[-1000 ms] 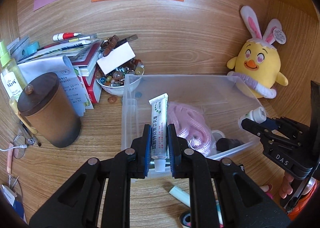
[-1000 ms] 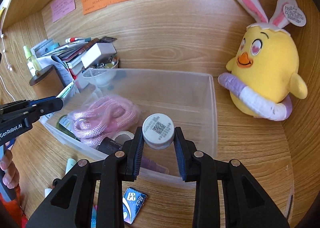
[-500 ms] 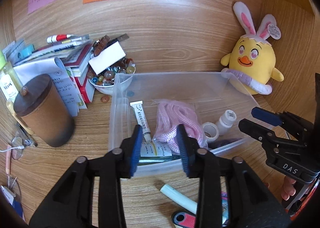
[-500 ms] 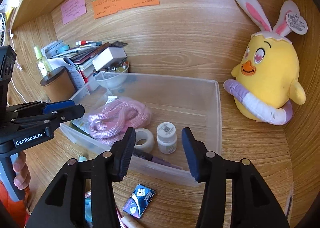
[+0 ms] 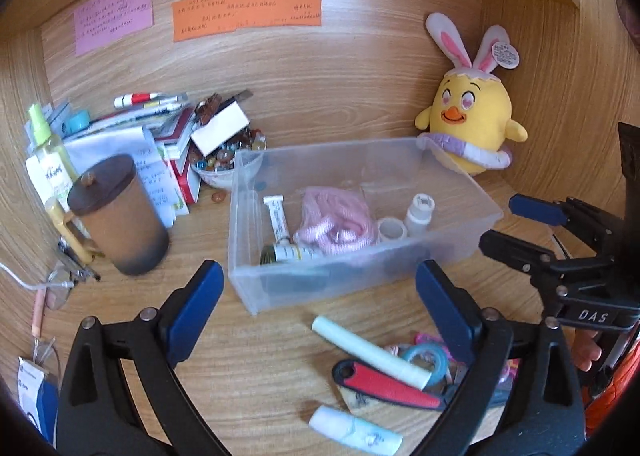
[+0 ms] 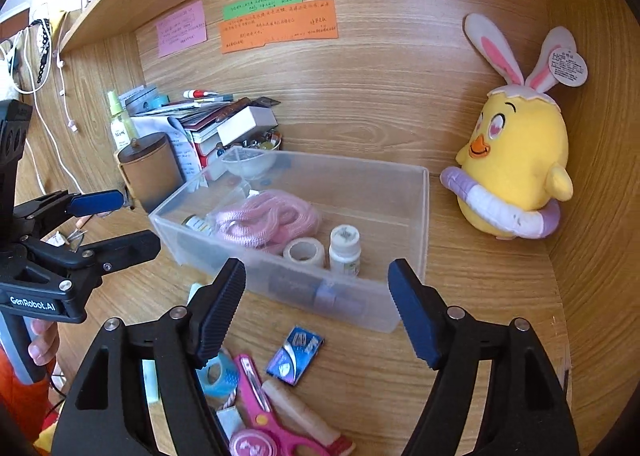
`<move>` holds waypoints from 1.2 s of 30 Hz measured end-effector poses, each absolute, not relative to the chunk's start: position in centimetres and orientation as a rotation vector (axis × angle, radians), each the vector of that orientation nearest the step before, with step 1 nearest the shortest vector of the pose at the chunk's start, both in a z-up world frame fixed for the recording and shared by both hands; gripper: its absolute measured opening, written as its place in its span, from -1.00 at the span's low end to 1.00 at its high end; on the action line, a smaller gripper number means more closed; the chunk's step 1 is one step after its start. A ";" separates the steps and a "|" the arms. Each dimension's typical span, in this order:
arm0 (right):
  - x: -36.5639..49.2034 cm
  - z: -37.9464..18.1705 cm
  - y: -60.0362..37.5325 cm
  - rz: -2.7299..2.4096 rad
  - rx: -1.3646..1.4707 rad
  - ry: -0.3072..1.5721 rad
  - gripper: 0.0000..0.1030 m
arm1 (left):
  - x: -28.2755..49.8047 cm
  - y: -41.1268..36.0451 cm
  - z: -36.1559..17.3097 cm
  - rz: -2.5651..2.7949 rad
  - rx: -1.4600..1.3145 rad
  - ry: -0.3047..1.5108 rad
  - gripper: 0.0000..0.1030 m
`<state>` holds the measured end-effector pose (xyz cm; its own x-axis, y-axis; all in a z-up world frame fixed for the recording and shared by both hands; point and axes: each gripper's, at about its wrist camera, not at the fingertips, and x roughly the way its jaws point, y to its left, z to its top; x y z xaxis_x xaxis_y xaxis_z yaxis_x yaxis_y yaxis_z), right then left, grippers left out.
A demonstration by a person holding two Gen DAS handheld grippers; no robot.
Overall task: Organize objects
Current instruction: 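Grasp the light blue bottle with the left tool while the right tool grasps the pink round jar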
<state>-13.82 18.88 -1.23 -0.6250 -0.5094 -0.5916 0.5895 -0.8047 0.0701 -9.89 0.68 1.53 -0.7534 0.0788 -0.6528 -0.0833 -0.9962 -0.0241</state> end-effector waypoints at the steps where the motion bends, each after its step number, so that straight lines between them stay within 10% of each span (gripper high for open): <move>1: -13.5 -1.4 19.1 -2.380 0.813 0.173 0.38 | -9.6 0.5 1.2 2.853 -1.081 0.004 0.90; 15: -8.3 -5.4 21.2 -2.323 0.941 0.177 0.36 | -4.5 0.0 -4.4 2.796 -1.261 0.029 0.90; 36: -7.1 -8.2 20.4 -2.189 1.072 0.196 -0.22 | -2.4 1.0 -7.8 2.656 -1.367 0.083 0.91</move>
